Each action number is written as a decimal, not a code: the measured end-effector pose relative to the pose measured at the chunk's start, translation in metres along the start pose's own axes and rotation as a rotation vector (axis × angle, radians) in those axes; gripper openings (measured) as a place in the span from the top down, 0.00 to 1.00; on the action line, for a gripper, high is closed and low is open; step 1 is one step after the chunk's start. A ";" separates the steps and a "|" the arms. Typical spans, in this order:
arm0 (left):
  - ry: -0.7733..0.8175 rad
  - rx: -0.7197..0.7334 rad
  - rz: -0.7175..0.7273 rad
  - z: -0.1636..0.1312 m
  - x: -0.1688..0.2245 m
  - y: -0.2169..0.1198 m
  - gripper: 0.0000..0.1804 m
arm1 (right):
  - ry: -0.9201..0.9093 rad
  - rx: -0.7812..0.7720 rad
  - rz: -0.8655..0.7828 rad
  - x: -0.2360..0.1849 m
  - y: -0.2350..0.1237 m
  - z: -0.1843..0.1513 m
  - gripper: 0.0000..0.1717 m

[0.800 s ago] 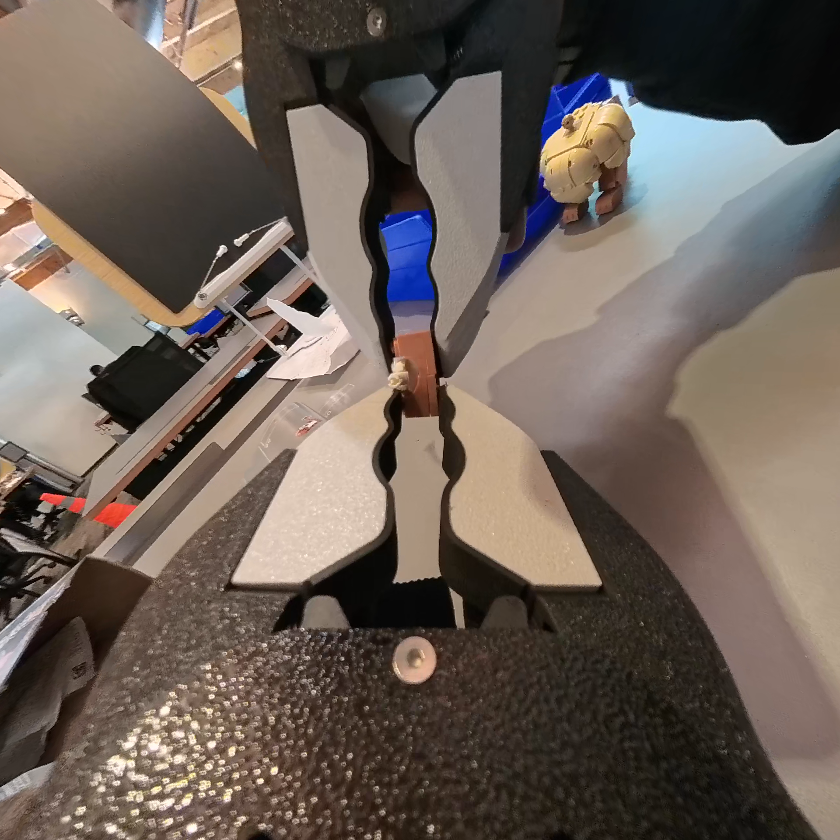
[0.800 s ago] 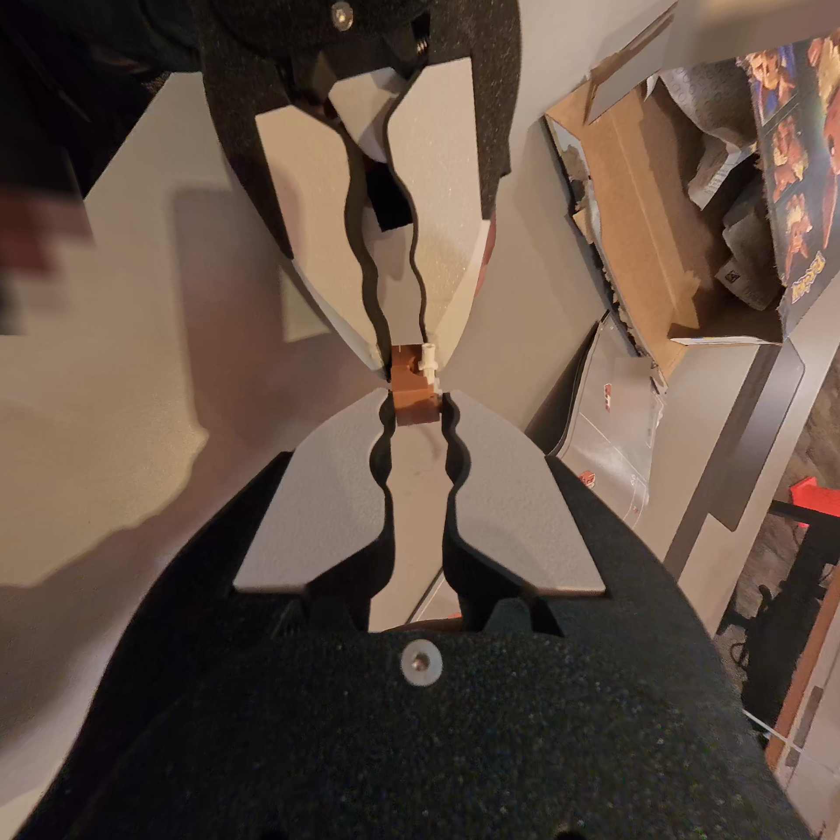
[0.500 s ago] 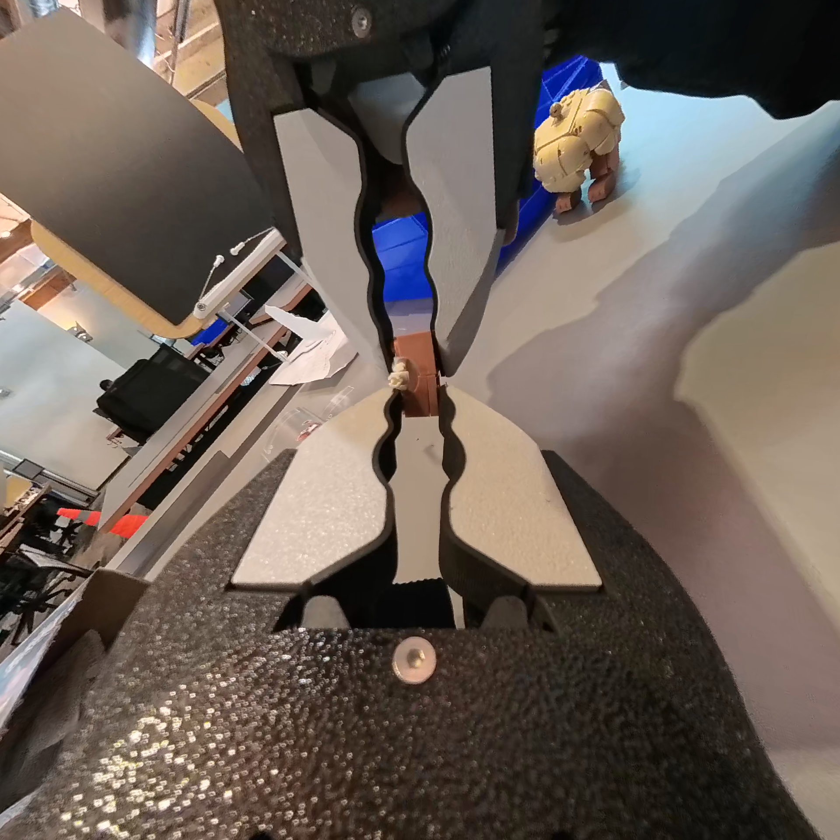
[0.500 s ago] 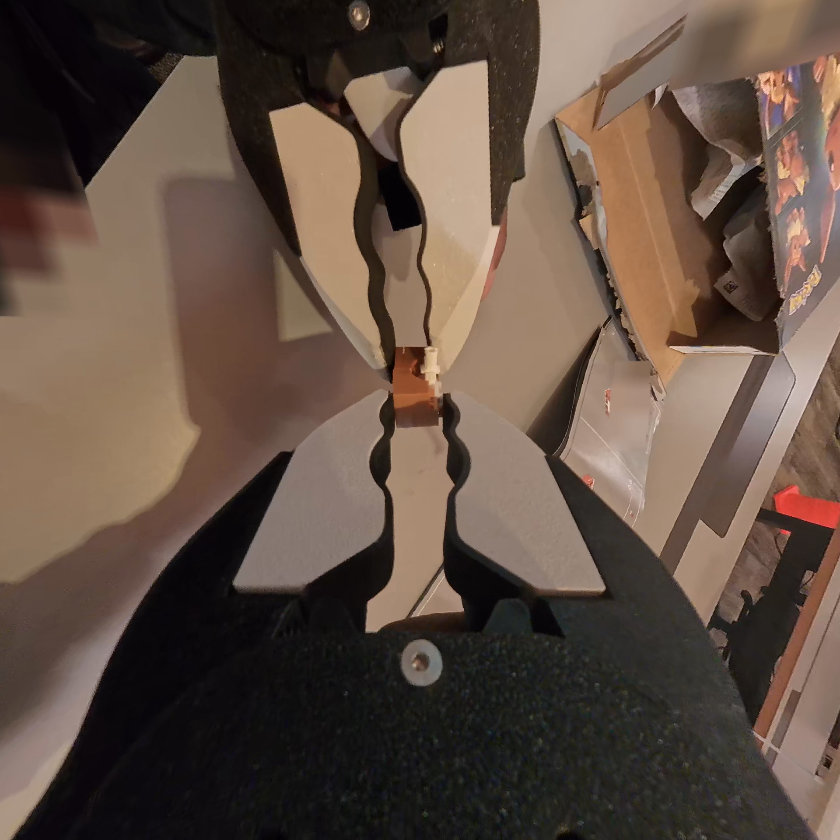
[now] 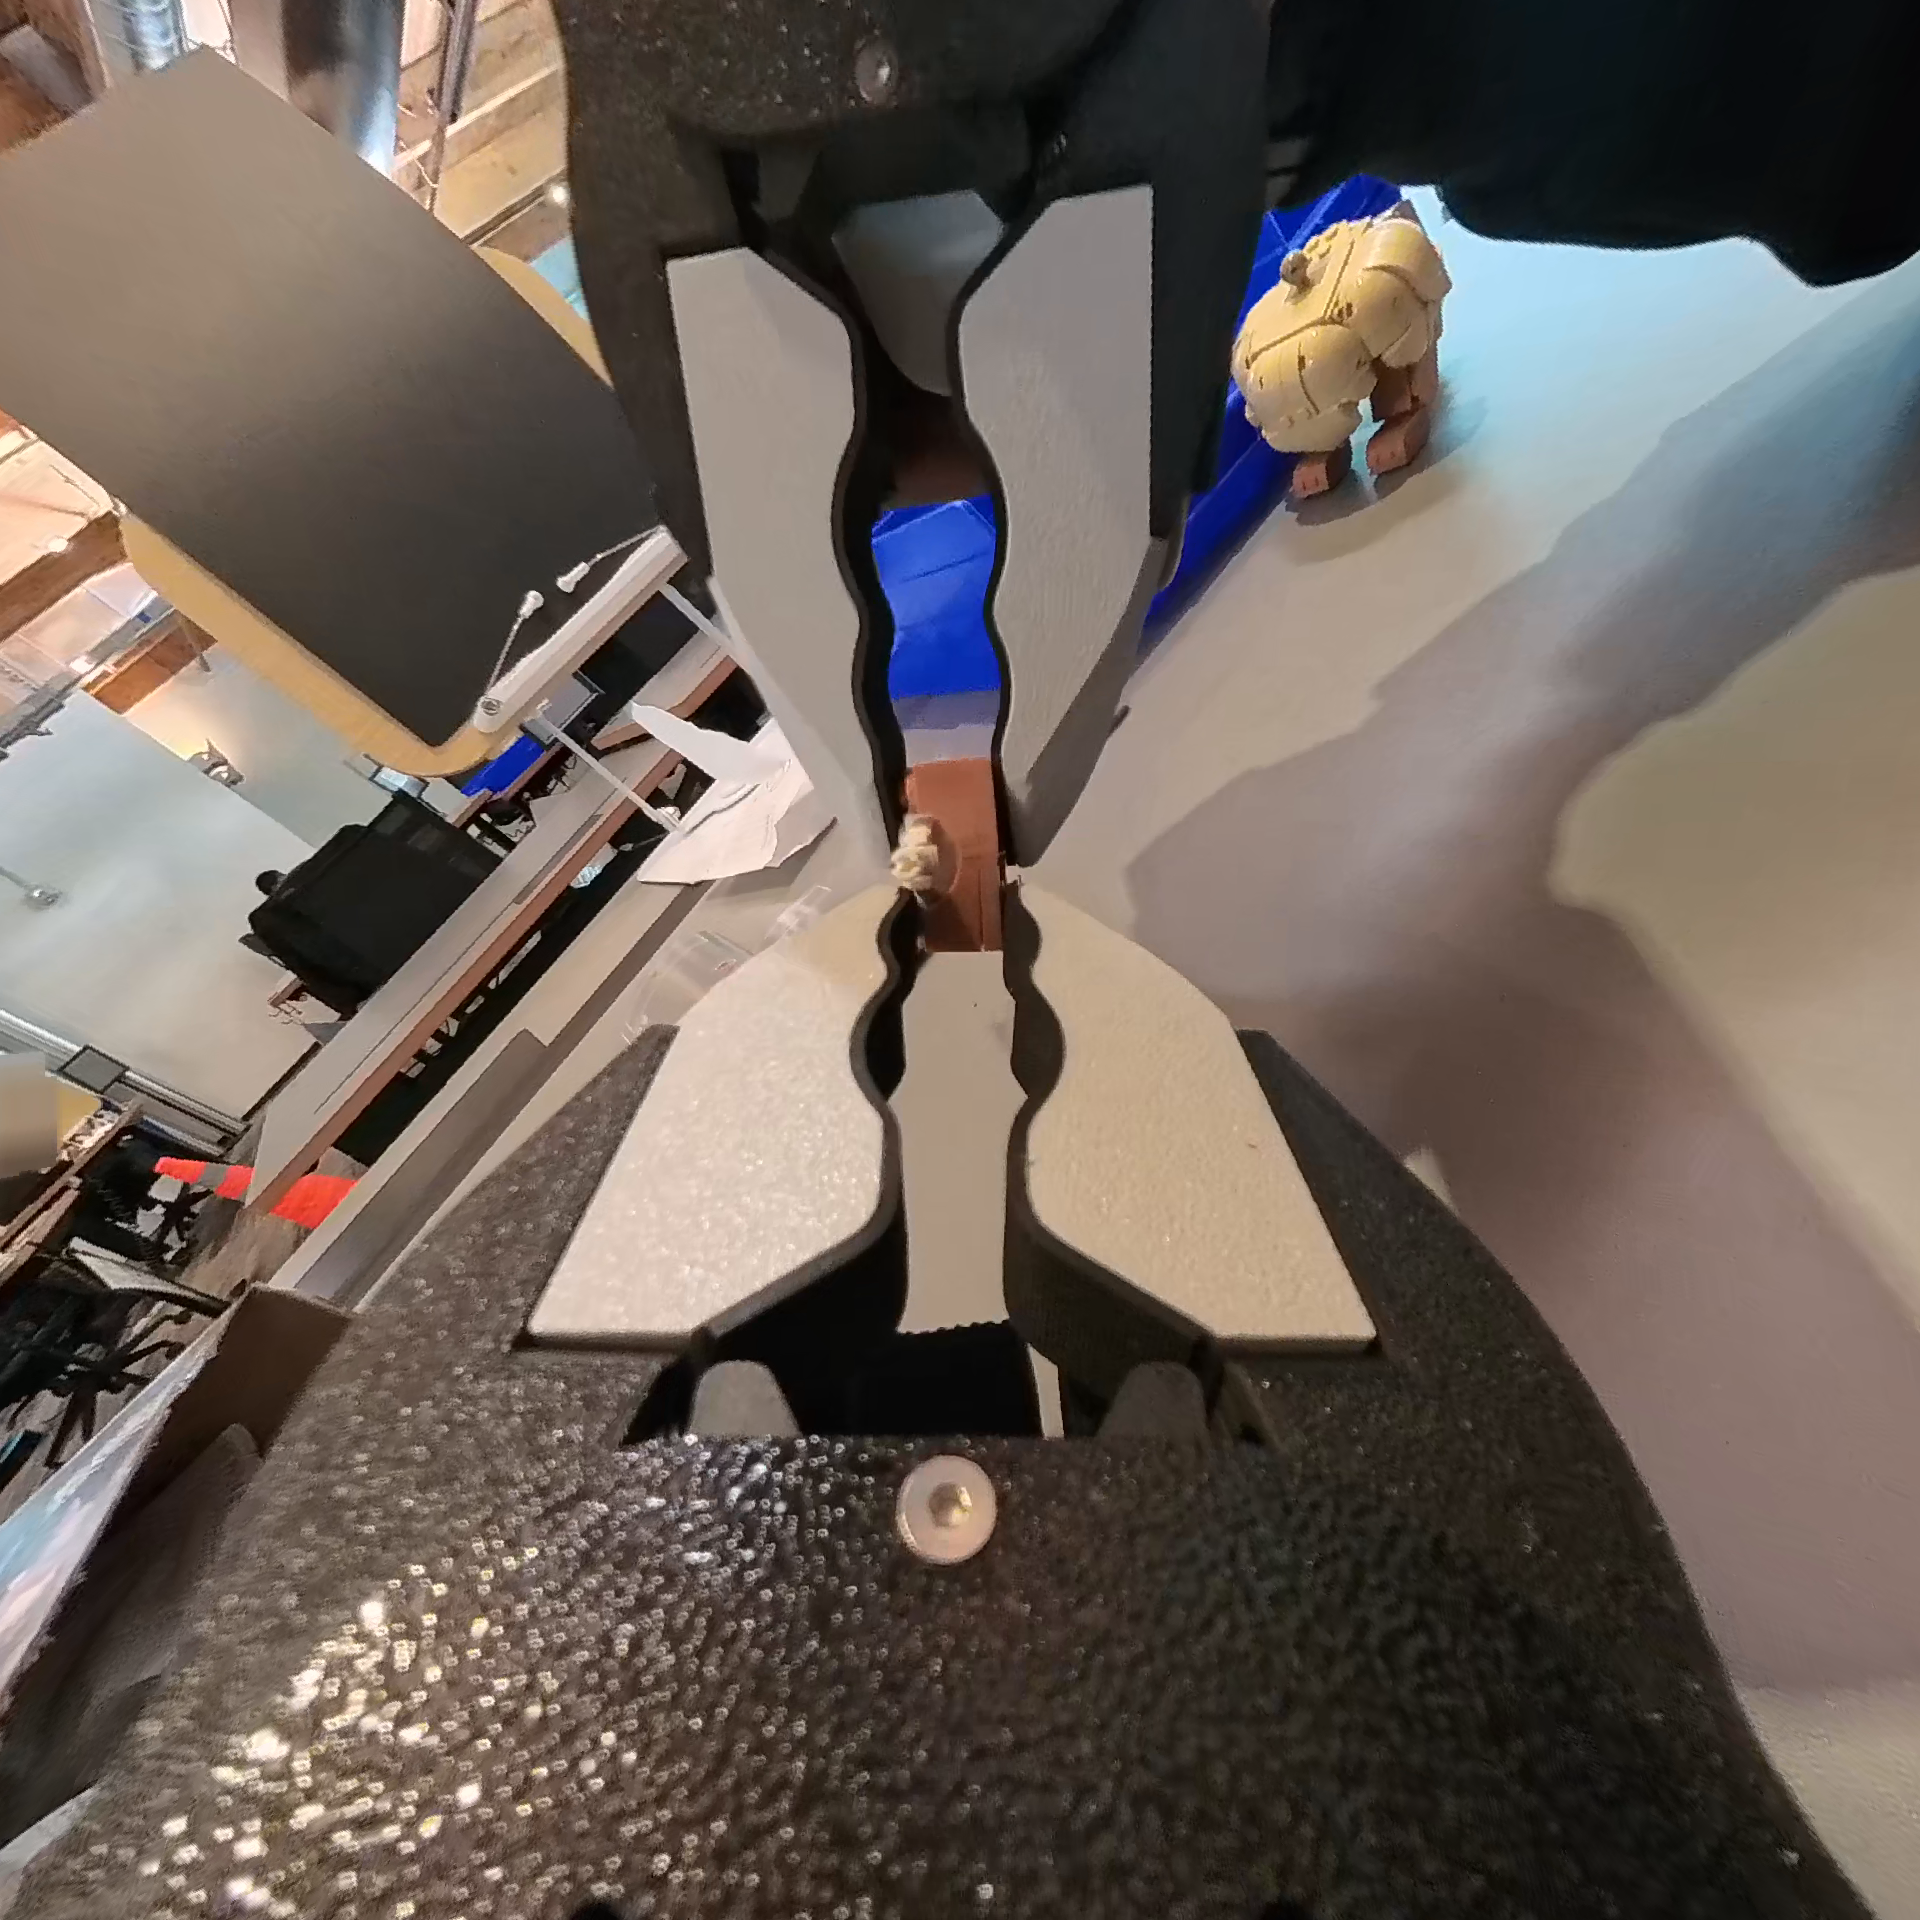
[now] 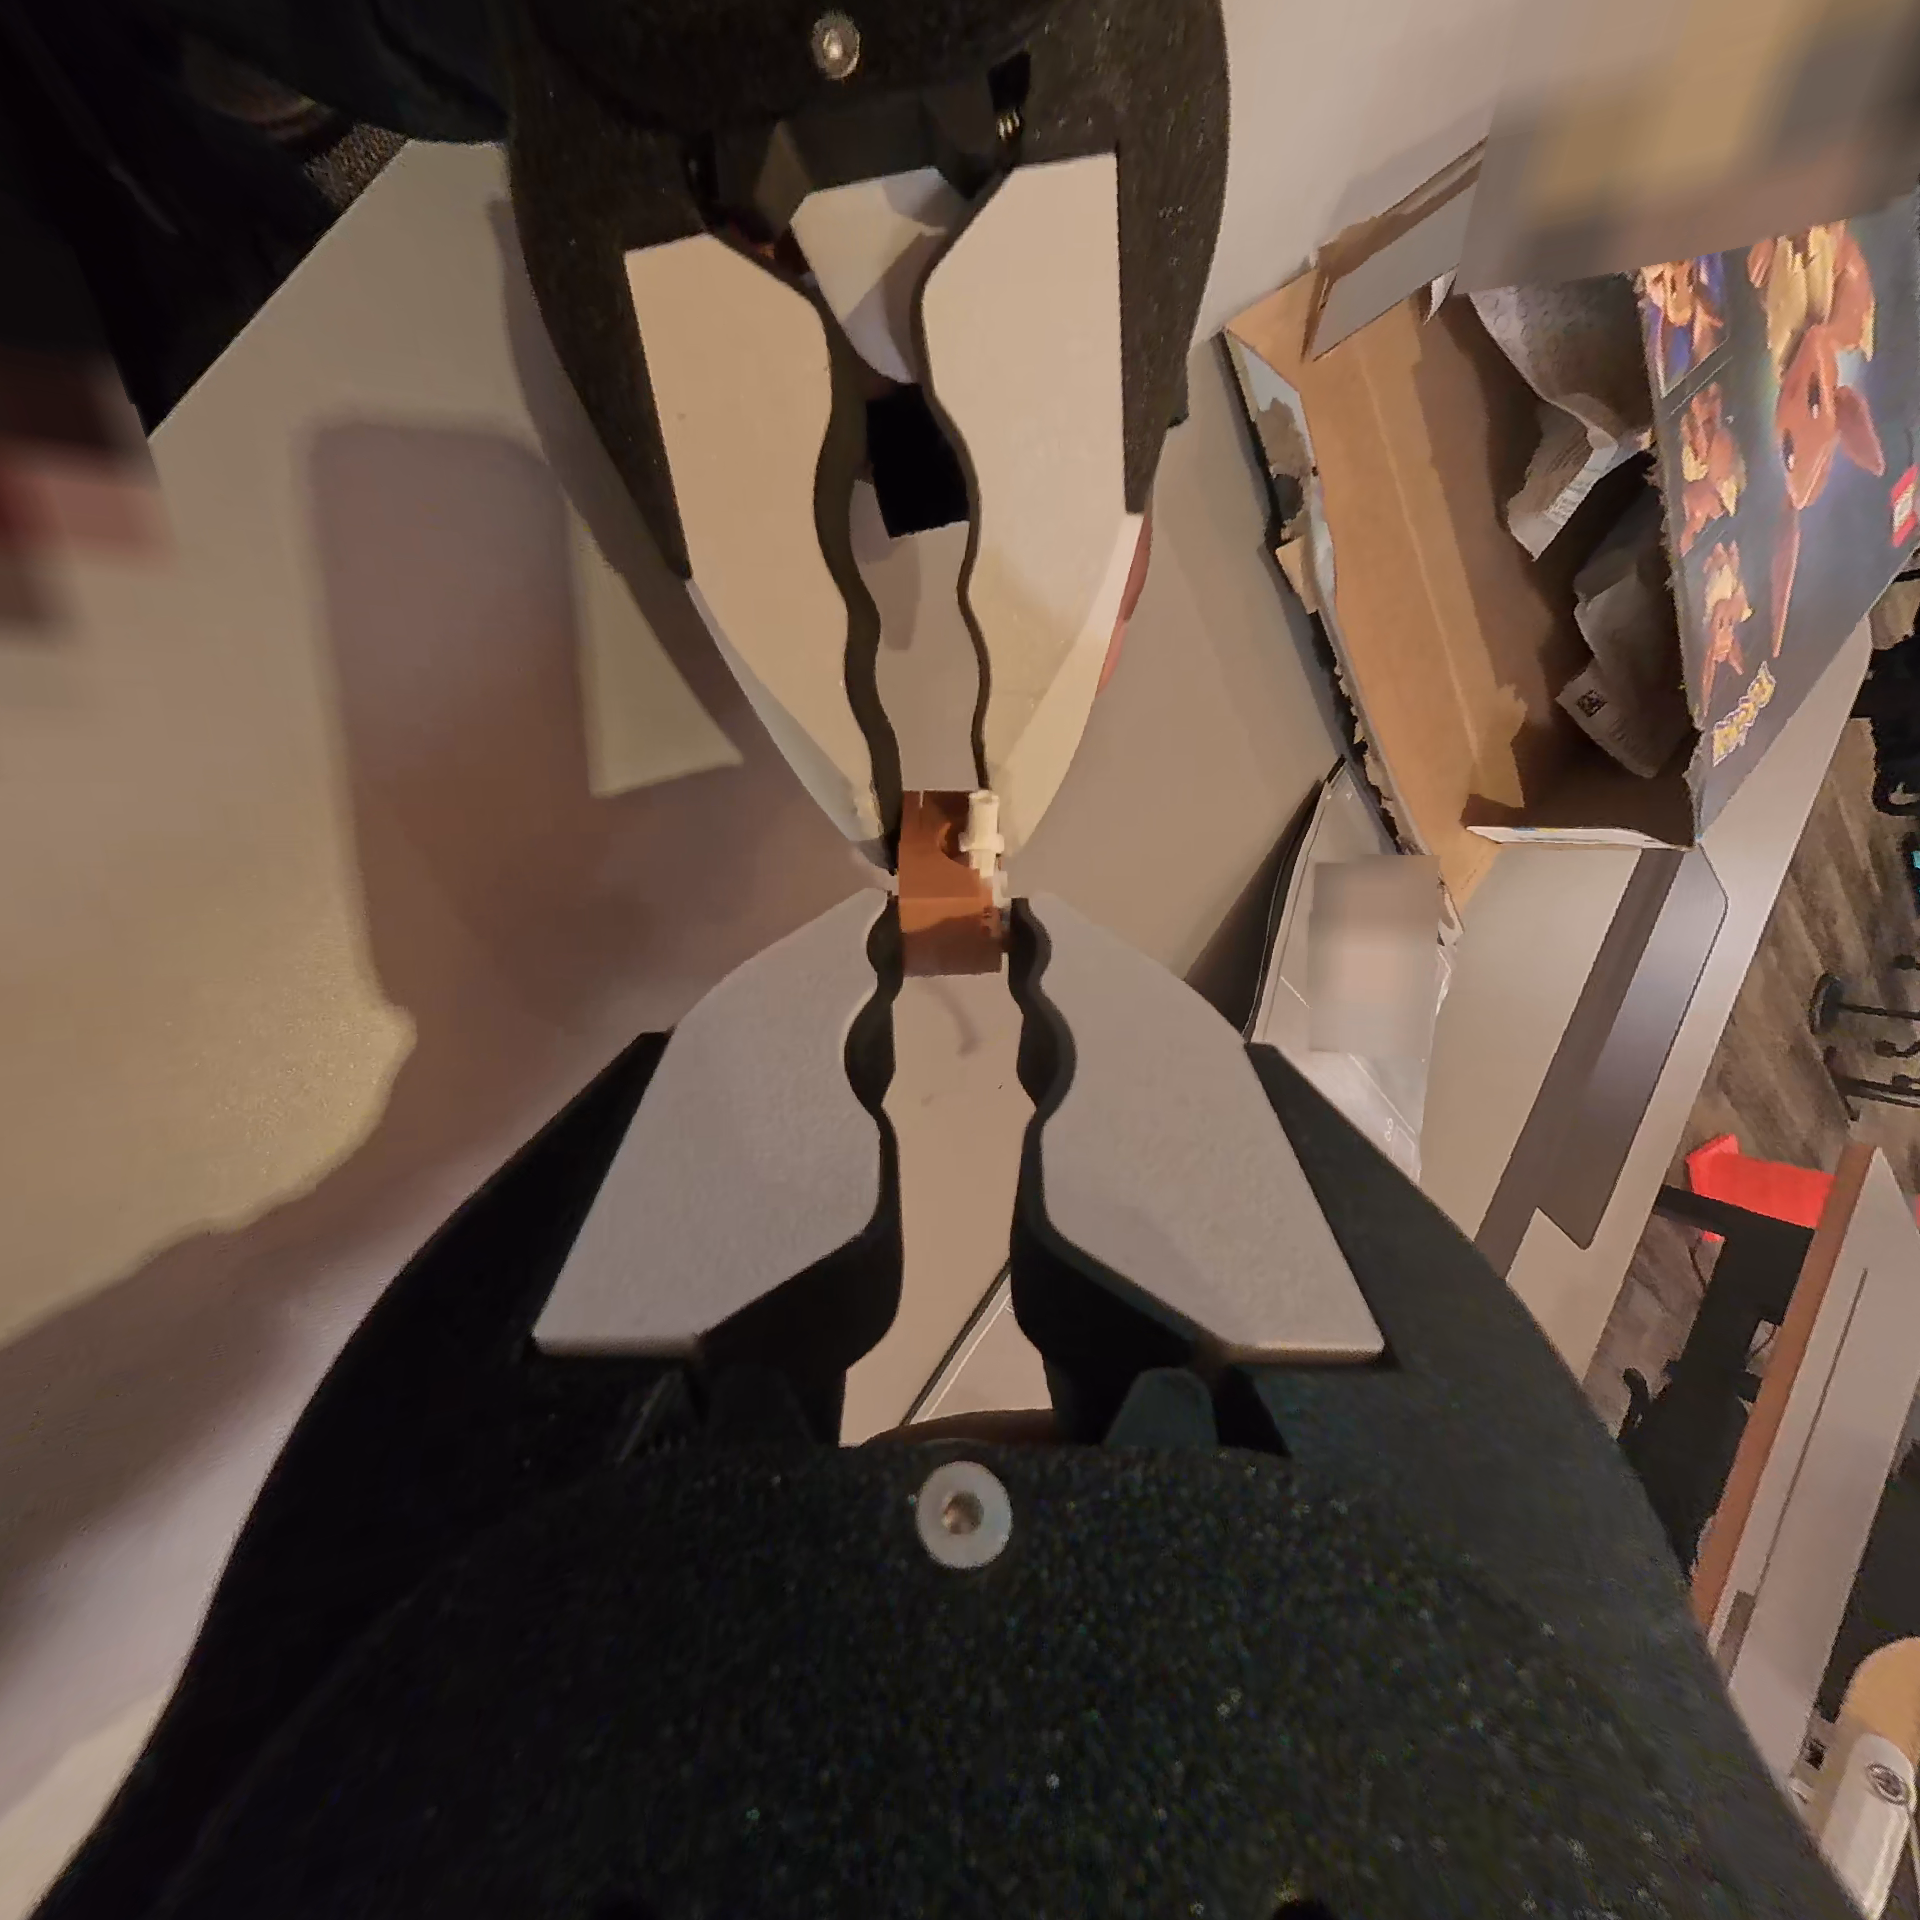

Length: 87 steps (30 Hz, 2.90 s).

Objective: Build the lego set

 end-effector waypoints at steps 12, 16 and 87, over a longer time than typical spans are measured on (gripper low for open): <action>-0.129 0.116 0.035 0.009 -0.012 -0.009 0.88 | 0.041 0.103 -0.029 0.007 -0.006 0.004 0.89; -0.215 0.152 0.018 0.010 -0.014 -0.012 0.83 | 0.095 0.219 -0.035 0.011 -0.010 0.010 0.89; -0.632 0.537 -0.036 0.050 -0.030 -0.024 0.92 | 0.601 0.865 -0.436 0.000 -0.041 0.034 0.80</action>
Point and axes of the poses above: each gripper's, where its closed fingertips meet, y out along the fingers, z out of its top, x = y × z across the jaws, the point moved 3 cm from there along -y, back along the fingers, and after that the axes turned 10 degrees about x, right-handed, at the moved point
